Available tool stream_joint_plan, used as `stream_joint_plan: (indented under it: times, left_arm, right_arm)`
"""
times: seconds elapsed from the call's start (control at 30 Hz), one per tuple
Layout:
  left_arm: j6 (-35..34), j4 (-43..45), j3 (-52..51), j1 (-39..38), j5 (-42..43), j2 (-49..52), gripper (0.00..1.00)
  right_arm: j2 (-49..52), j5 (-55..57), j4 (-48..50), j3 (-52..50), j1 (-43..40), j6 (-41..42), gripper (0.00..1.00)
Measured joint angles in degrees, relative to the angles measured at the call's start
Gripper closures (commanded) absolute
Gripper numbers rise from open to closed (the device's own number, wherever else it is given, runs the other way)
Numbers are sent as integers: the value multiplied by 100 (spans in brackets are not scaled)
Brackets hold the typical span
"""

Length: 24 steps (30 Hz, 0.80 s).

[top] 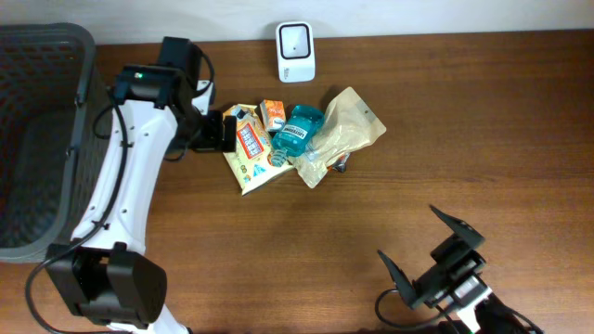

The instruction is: Scan the item barcode

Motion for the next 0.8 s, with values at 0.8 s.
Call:
stream_joint_plan:
  times: [0.8]
  left_arm:
    - [0,256,-2,793,-39,-2,1]
  right_arm:
    - [6854,-3104,-7296,7058,11,-142,2]
